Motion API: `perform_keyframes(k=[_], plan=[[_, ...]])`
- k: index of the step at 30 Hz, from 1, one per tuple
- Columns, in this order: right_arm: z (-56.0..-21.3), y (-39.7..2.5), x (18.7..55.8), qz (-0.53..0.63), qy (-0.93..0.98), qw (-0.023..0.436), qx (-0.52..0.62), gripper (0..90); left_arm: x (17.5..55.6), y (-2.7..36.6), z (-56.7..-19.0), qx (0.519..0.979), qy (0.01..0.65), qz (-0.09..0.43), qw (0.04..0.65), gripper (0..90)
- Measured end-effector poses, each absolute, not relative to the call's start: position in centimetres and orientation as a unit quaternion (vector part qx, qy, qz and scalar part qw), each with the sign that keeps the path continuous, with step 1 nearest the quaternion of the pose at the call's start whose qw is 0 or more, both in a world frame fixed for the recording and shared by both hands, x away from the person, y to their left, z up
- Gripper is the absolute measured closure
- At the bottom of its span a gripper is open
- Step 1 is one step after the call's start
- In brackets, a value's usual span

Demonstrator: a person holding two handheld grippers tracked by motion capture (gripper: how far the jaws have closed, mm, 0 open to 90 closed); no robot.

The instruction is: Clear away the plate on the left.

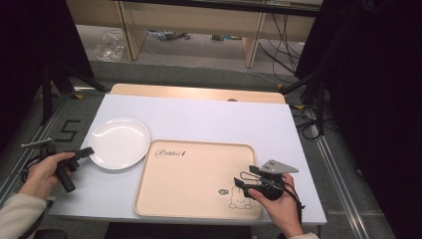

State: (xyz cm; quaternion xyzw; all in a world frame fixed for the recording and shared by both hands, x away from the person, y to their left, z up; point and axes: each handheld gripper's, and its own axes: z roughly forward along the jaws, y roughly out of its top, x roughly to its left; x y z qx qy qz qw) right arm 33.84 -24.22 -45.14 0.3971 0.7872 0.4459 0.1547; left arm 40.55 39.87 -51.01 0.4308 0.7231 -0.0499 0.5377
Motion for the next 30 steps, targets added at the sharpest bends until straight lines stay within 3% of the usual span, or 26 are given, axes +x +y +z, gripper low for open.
perform_keyframes(k=[4, 17, 30], plan=[[-45.3, -24.1, 33.8, 0.457, 0.779, 0.155, 0.400, 25.6, 40.6, 39.7, -50.8, 0.418, 0.706, -0.053, 0.569, 87.2], [-45.3, -24.1, 33.8, 0.455, 0.781, 0.158, 0.398, 25.6, 40.4, 40.3, -50.7, 0.404, 0.721, -0.041, 0.561, 87.2], [-45.2, -24.1, 33.8, 0.457, 0.780, 0.150, 0.401, 25.7, 40.1, 40.2, -49.7, 0.385, 0.704, -0.049, 0.595, 87.1]])
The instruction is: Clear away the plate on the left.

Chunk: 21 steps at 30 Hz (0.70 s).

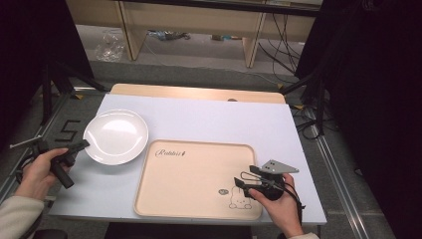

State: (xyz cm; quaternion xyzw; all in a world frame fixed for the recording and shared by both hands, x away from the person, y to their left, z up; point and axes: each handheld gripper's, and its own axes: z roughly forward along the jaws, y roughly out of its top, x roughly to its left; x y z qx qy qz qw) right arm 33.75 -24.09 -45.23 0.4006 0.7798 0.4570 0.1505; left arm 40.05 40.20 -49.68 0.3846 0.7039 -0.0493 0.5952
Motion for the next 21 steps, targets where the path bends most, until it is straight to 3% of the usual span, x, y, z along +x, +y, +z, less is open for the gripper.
perform_keyframes(k=[21], plan=[[-45.3, -24.2, 33.9, 0.460, 0.782, 0.147, 0.394, 25.7, 39.7, 38.5, -48.8, 0.389, 0.685, -0.069, 0.612, 87.0]])
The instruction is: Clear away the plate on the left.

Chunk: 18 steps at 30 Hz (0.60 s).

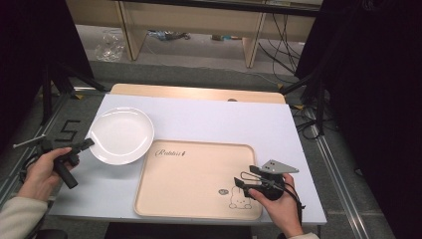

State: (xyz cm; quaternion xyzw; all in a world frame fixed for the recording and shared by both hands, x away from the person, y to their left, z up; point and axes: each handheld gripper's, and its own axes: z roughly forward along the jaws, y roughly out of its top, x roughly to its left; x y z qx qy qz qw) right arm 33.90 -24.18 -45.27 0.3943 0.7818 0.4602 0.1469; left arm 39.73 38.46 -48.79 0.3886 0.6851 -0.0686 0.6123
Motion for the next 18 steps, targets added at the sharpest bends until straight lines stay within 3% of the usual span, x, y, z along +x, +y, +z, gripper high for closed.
perform_keyframes(k=[18], plan=[[-45.1, -24.2, 33.7, 0.453, 0.783, 0.148, 0.401, 25.7, 39.6, 36.9, -48.3, 0.401, 0.671, -0.083, 0.618, 86.9]])
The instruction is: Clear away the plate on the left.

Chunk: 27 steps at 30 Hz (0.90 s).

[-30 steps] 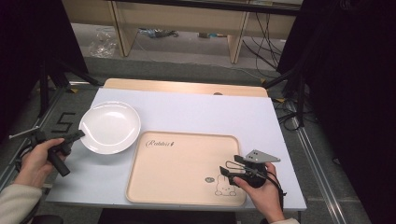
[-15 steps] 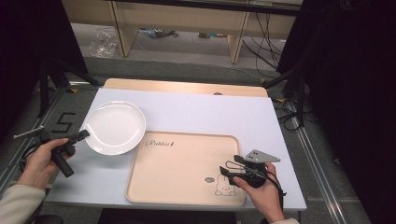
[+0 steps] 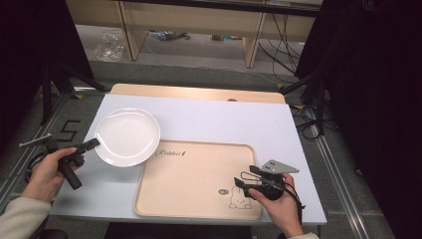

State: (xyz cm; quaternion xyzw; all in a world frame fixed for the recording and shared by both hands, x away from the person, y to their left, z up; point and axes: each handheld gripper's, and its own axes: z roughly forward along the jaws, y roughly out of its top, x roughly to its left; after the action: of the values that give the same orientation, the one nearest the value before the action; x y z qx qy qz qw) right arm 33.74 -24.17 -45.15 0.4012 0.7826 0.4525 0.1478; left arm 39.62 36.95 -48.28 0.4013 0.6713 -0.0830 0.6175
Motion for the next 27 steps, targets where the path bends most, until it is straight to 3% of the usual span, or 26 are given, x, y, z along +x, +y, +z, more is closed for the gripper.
perform_keyframes(k=[27], plan=[[-45.3, -24.2, 33.9, 0.461, 0.783, 0.149, 0.390, 25.7, 39.4, 35.4, -47.6, 0.416, 0.658, -0.100, 0.620, 86.6]])
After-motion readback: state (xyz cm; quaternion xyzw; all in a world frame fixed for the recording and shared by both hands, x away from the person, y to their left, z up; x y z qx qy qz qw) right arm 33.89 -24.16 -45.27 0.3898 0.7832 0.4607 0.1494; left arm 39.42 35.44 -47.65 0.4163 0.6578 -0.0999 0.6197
